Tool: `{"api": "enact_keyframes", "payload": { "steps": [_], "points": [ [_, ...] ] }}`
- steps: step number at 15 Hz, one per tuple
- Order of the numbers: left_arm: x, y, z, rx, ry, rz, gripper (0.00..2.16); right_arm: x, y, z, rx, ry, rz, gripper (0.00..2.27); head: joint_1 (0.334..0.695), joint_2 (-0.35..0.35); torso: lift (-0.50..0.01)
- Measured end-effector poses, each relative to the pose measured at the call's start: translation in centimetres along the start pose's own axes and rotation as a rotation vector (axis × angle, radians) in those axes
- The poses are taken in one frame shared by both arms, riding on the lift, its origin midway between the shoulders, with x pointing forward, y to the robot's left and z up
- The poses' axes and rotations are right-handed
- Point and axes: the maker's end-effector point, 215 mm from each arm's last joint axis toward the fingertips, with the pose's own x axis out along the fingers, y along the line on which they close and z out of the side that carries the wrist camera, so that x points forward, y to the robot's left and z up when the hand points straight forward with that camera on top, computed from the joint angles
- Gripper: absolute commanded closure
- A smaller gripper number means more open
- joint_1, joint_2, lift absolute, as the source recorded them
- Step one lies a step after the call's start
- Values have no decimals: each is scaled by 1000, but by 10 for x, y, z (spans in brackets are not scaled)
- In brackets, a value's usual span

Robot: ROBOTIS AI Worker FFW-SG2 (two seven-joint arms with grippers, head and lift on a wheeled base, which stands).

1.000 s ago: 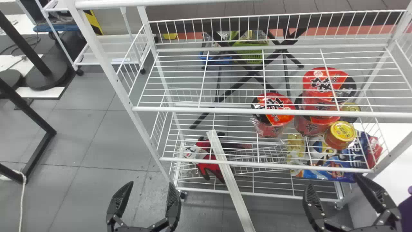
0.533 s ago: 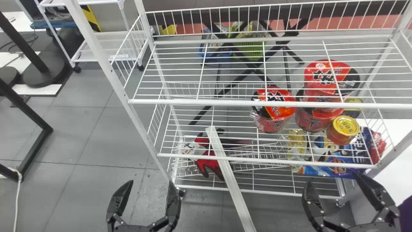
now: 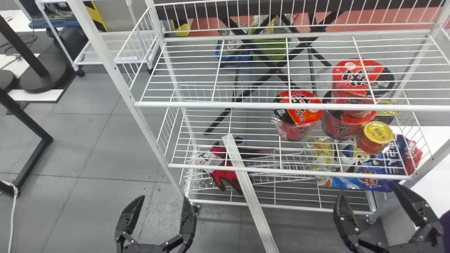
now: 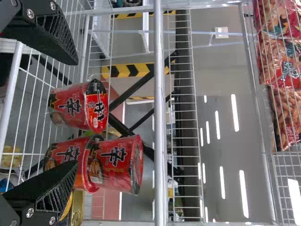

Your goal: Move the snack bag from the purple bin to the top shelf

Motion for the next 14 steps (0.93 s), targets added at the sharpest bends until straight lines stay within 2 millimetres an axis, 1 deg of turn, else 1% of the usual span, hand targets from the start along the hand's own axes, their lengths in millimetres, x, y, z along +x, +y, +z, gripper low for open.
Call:
{"api": "enact_keyframes", "payload": {
  "steps": [4, 7, 8, 10, 11, 12, 13, 14],
  "points": [
    [1, 0, -1, 0, 2, 0, 80, 0, 0, 0, 0, -2, 4, 12, 695, 113, -452],
    [1, 0, -1, 0, 2, 1, 80, -8, 11, 0, -38, 0, 47, 12, 695, 131, -452],
    [1, 0, -1, 0, 2, 1, 80, -10, 10, 2, -39, -5, 37, 12, 695, 131, -452],
    [-1, 0, -2, 1, 5, 4, 83, -10, -5, 6, -10, 13, -7, 12, 695, 111, -452],
    [-2, 1, -2, 2, 6, 6, 83, -11, -19, 11, 7, 40, -34, 19, 695, 92, -452],
    [-2, 1, -2, 2, 6, 6, 83, -13, -36, 20, 16, 62, -60, 22, 695, 72, -452],
    [-3, 1, -3, 3, 7, 6, 83, -16, -52, 30, 21, 74, -82, 22, 695, 16, -452],
    [-2, 1, -4, 4, 6, 5, 83, -21, -72, 45, 26, 79, -102, 22, 695, -13, -452]
  ]
}}
